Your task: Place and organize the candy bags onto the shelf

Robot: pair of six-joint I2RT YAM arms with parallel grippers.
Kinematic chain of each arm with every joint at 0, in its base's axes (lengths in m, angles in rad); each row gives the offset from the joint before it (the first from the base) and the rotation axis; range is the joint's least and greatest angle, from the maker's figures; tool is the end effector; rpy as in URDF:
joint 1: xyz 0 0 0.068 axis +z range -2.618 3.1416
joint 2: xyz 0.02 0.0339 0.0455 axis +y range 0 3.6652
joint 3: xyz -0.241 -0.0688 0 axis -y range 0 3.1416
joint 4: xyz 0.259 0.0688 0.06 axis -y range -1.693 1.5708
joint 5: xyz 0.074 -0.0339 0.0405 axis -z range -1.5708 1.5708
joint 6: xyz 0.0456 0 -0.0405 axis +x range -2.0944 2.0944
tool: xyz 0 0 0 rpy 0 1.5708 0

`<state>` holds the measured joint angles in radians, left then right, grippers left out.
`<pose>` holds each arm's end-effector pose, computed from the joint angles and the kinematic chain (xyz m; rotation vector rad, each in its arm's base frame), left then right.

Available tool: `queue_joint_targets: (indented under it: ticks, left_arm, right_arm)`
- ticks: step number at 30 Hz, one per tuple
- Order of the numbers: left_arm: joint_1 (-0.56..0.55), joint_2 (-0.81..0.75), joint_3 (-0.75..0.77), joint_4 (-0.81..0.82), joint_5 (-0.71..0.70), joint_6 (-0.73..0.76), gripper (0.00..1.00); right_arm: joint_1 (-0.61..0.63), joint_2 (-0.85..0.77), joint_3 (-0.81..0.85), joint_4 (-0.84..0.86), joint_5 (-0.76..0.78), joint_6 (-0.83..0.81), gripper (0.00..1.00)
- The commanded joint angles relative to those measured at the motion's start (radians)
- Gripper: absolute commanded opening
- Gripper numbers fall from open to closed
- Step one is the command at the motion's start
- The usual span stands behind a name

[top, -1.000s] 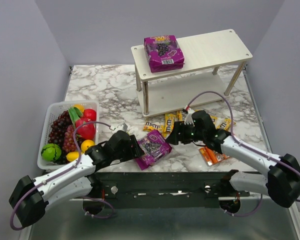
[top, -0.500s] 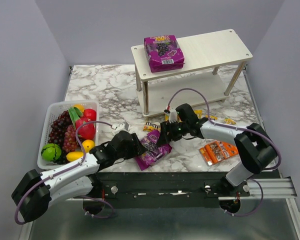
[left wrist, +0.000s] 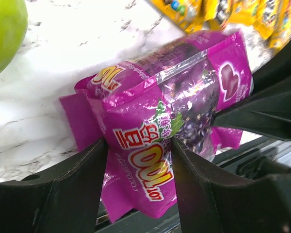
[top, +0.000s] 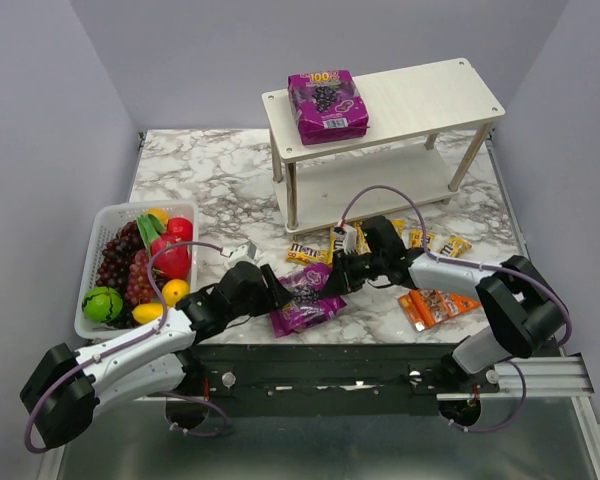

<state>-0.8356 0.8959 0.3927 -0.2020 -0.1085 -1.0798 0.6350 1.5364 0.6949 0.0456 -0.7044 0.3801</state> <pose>0.1486 -0.1570 0.1520 -0.3563 2.4034 -0.8419 0.2281 0.2048 0.1235 -0.6870 2.4225 1.2937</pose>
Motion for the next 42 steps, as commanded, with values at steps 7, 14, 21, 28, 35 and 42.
queue_joint_targets:
  ticks: [7,14,21,28,35,42]
  left_arm:
    - [-0.002,-0.02,0.139,-0.109,-0.135,0.075,0.65]
    - [0.0,-0.107,0.328,-0.272,-0.307,0.159,0.72]
    - [0.003,-0.143,0.497,-0.408,-0.511,0.233,0.74]
    - [0.02,-0.123,0.606,-0.516,-0.684,0.21,0.75]
    - [0.029,-0.138,0.592,-0.517,-0.721,0.172,0.75]
    - [0.029,-0.118,0.56,-0.495,-0.662,0.162,0.75]
  right_arm:
    - [0.012,-0.18,-0.046,-0.107,-0.006,0.062,0.01]
    - [0.012,-0.393,0.075,-0.315,0.085,0.036,0.01]
    - [0.012,-0.515,0.297,-0.47,0.118,0.003,0.01]
    - [0.012,-0.522,0.633,-0.616,0.143,-0.067,0.01]
    - [0.012,-0.455,0.994,-0.678,0.292,-0.086,0.01]
    - [0.003,-0.331,1.291,-0.624,0.65,-0.101,0.01]
